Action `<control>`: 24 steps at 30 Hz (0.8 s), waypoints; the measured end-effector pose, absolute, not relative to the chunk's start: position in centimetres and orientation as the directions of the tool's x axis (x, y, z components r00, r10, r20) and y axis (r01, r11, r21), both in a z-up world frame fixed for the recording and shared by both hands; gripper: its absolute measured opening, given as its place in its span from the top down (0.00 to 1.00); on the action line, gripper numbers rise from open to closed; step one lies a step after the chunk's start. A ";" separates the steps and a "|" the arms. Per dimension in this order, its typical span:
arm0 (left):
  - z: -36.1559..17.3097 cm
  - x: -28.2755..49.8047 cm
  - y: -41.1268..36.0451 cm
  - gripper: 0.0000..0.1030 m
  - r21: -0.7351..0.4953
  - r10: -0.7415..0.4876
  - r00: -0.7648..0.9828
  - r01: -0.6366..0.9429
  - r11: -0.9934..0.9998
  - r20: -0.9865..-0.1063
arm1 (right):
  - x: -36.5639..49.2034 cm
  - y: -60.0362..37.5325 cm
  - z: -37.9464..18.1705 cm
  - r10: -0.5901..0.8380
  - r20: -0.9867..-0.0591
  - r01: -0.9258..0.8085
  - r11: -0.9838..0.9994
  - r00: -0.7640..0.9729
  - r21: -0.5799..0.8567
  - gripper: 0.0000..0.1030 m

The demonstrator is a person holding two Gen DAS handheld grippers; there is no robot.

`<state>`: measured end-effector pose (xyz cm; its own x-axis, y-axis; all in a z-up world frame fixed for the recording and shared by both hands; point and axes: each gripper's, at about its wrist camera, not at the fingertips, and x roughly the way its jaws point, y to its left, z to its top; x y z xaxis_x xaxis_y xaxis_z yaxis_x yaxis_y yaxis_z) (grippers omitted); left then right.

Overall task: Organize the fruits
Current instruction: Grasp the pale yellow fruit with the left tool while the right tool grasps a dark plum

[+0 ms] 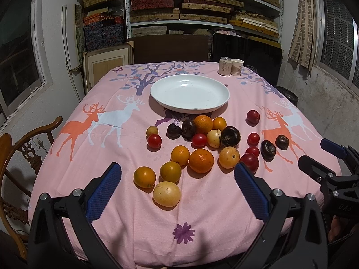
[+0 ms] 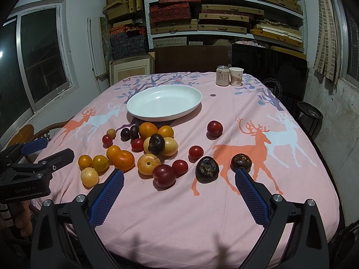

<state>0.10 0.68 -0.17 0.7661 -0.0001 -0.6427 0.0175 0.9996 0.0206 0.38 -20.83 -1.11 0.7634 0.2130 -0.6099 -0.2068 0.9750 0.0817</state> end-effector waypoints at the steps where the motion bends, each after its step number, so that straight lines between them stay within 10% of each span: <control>1: -0.6 0.0 0.9 0.04 0.028 0.005 0.765 0.017 0.999 -0.644 | 0.3 -21.1 -1.4 0.212 -0.613 -0.205 0.975 0.762 0.082 0.03; 15: -10.8 2.0 4.6 0.04 0.049 0.021 0.642 0.026 0.998 -0.766 | 2.0 -25.3 -5.3 0.111 -0.679 -0.090 0.994 0.726 0.066 0.03; 19: -11.5 2.4 4.9 0.47 -0.036 -0.074 0.624 0.074 0.997 -0.778 | 2.2 -26.0 -5.8 0.100 -0.687 -0.074 0.995 0.719 0.067 0.03; 24: -12.0 2.5 3.3 0.47 0.046 -0.018 0.634 0.085 0.995 -0.773 | 2.6 -26.5 -6.2 0.090 -0.697 -0.061 0.996 0.711 0.066 0.03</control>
